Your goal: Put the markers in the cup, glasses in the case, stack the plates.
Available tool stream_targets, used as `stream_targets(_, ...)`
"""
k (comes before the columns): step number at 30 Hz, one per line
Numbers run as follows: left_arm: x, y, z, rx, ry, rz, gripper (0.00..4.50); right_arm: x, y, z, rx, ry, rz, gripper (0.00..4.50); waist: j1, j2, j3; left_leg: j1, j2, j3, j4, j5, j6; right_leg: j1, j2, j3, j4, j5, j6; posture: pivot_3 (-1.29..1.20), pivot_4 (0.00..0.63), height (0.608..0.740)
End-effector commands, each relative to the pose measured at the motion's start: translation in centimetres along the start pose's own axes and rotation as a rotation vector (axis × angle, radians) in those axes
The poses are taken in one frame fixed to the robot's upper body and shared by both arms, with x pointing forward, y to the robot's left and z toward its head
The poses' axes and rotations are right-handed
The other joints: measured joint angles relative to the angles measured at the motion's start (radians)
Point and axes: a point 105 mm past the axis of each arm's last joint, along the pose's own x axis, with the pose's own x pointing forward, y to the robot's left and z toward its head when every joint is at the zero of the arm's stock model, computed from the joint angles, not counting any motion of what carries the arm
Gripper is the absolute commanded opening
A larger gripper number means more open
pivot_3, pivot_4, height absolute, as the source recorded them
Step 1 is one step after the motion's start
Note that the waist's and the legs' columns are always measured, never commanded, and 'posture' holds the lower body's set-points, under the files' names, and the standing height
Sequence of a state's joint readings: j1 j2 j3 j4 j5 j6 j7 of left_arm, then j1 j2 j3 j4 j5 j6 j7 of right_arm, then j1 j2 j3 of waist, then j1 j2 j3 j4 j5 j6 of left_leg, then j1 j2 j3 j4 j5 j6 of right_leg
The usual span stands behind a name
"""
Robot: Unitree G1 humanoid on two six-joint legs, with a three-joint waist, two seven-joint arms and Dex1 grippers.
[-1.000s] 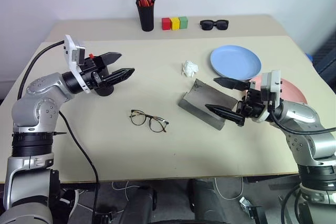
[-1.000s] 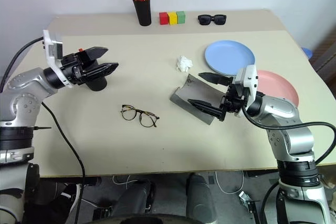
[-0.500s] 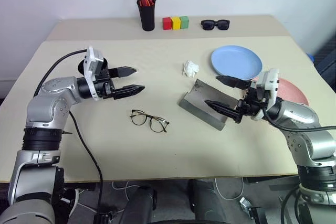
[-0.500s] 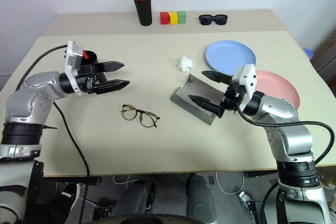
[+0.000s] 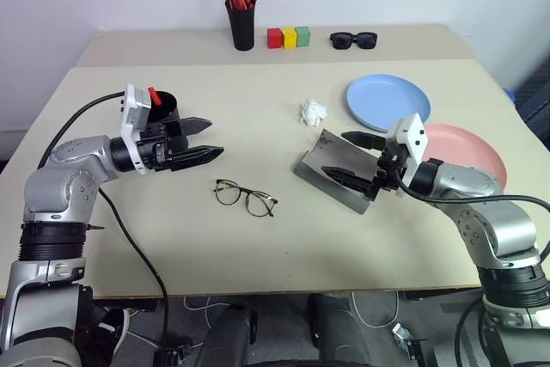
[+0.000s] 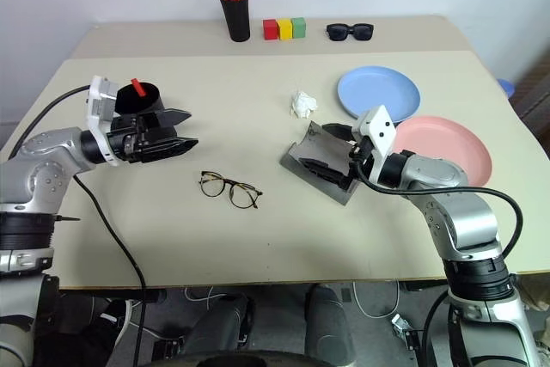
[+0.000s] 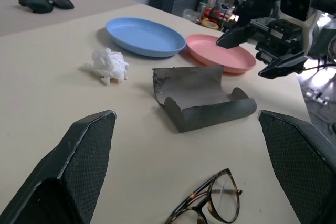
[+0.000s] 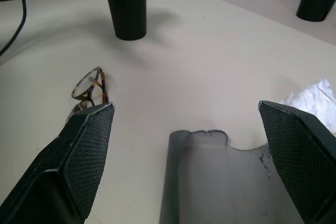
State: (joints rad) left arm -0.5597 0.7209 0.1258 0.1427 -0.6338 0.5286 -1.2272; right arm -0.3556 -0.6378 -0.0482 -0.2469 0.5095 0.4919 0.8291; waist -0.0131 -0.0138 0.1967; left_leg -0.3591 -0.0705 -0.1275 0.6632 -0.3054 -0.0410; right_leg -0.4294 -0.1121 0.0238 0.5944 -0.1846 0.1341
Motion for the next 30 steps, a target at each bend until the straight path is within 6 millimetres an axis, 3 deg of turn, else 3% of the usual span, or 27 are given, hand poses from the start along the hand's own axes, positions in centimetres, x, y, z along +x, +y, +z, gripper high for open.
stream_targets(1,2.1,-0.8,0.6,0.067,0.003,-0.075,4.47,-0.6,-0.9,3.3,-0.031,-0.181,-0.01,4.5,-0.001,0.0,0.0,0.0,0.0,0.0,0.0,0.0,0.0,0.0,0.0,0.0,0.0,0.0,0.0,0.0,0.15,0.74)
stream_targets(3,3.9,-1.2,0.4,0.092,0.015,-0.133,4.47,-1.1,-0.9,4.2,0.002,-0.247,0.028,4.5,0.007,0.0,0.0,0.0,0.0,0.0,0.0,0.0,0.0,0.0,0.0,0.0,0.0,0.0,0.0,0.0,0.15,0.74)
stream_targets(5,6.7,-1.8,-0.1,0.133,0.033,-0.211,4.47,-1.8,0.1,3.3,0.01,-0.206,0.099,4.5,0.016,0.0,0.0,-0.001,-0.001,0.0,0.002,0.0,0.0,0.001,0.0,0.0,-0.001,0.0,0.0,0.0,0.15,0.74)
stream_targets(8,9.0,-2.3,-0.6,0.14,0.037,-0.274,4.47,-2.3,0.9,2.6,0.005,-0.167,0.141,4.5,0.02,-0.001,0.0,0.0,-0.001,0.0,0.002,0.0,0.001,0.002,0.0,-0.001,-0.001,0.0,0.0,0.0,0.15,0.74)
stream_targets(17,15.7,-3.4,-3.2,0.265,0.142,-0.454,4.47,-2.9,0.5,2.5,-0.013,-0.189,0.038,4.5,0.003,-0.001,0.0,0.0,-0.001,0.001,0.001,-0.001,0.001,0.001,0.0,0.0,-0.001,0.0,0.0,0.0,0.15,0.74)
stream_targets(27,18.5,-3.9,-6.5,0.427,0.316,-0.512,4.47,-3.1,0.3,2.7,-0.034,-0.196,0.003,4.5,0.003,-0.001,0.0,-0.001,-0.001,0.001,0.001,-0.001,0.002,0.001,-0.001,0.0,-0.001,0.0,0.001,0.0,0.15,0.74)
stream_targets(30,19.7,-4.6,-6.7,0.449,0.297,-0.513,4.47,-3.0,0.4,2.7,-0.036,-0.201,-0.002,4.5,0.005,-0.001,0.0,-0.001,-0.001,0.001,0.001,-0.001,0.002,0.001,-0.001,0.0,-0.001,0.0,0.001,0.0,0.15,0.74)
